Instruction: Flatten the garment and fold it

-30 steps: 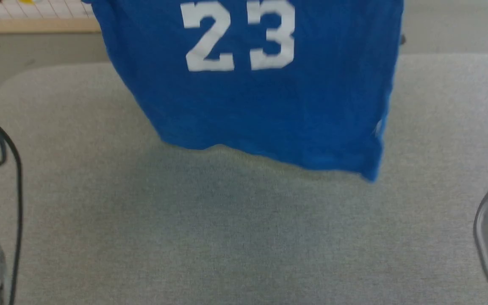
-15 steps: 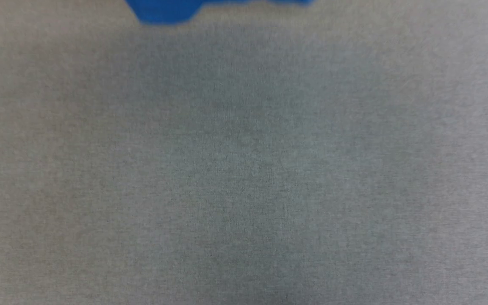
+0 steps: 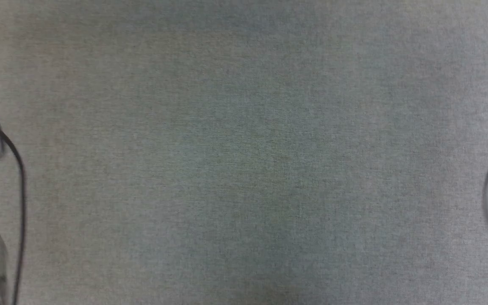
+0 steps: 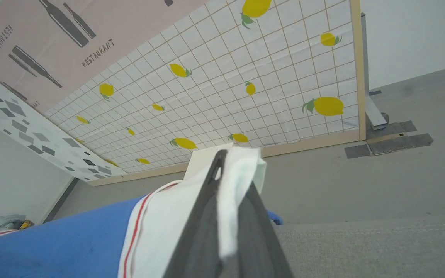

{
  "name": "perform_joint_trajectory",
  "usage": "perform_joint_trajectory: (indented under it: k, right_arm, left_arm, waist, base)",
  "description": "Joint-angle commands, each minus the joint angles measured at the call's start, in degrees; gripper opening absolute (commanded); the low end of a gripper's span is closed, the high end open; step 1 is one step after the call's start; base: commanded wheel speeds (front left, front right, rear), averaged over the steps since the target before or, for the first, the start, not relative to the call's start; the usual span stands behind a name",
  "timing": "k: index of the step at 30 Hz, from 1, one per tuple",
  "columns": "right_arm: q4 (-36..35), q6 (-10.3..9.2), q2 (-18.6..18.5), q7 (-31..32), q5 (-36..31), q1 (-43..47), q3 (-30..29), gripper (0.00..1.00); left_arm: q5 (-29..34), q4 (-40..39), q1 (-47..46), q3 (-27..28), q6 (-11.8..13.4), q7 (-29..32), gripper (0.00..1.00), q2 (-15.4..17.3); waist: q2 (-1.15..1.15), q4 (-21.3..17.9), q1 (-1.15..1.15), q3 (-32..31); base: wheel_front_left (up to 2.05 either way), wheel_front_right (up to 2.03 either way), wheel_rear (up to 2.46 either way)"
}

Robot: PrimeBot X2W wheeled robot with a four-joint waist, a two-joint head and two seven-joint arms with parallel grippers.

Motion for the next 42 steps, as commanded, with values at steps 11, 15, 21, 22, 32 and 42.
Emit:
perform_joint_trajectory:
  k: [11,15,21,22,32,42]
  right_arm:
    - [-24.17,0.34,-0.18,-1.71,15.24,44.48,2.18,0.00]
    - [-31.49,0.34,-0.18,-1.81,18.76,61.80,1.81,0.00]
    - [-40.73,0.34,-0.18,-0.29,18.78,81.54,-0.53,0.00]
    - [-42.46,0.34,-0.18,0.56,18.15,84.45,-1.18,0.00]
    - [-61.17,0.34,-0.18,17.58,-1.08,95.59,-1.97,0.00]
    - [-48.17,0.34,-0.18,29.25,-11.27,86.87,10.26,0.00]
  left_arm:
    - [-5.45,-1.69,32.32,1.38,-0.28,-8.09,0.00,-6.73]
    - [-6.75,-5.21,44.72,1.77,2.10,-8.48,0.00,-9.39]
    - [-7.72,-14.26,60.95,2.54,7.72,-5.97,0.00,-11.54]
    - [-7.67,-16.28,63.54,2.48,8.84,-4.90,0.00,-11.58]
    - [0.65,-30.11,75.71,-4.03,17.18,9.45,0.00,-5.60]
    - [0.85,-24.15,71.68,-9.15,15.50,15.22,0.00,-6.10]
  waist:
    - [0.00,0.87,-0.02,-12.45]
    - [0.00,0.60,-0.02,-17.33]
    - [0.00,0.49,-0.02,-22.62]
    - [0.00,0.50,-0.02,-23.37]
    - [0.00,0.33,-0.02,-26.36]
    - [0.00,0.12,-0.02,-25.73]
  base:
    - [0.00,0.00,0.00]
    - [0.00,0.00,0.00]
    - [0.00,0.00,0.00]
    - [0.00,0.00,0.00]
    - [0.00,0.00,0.00]
    - [0.00,0.00,0.00]
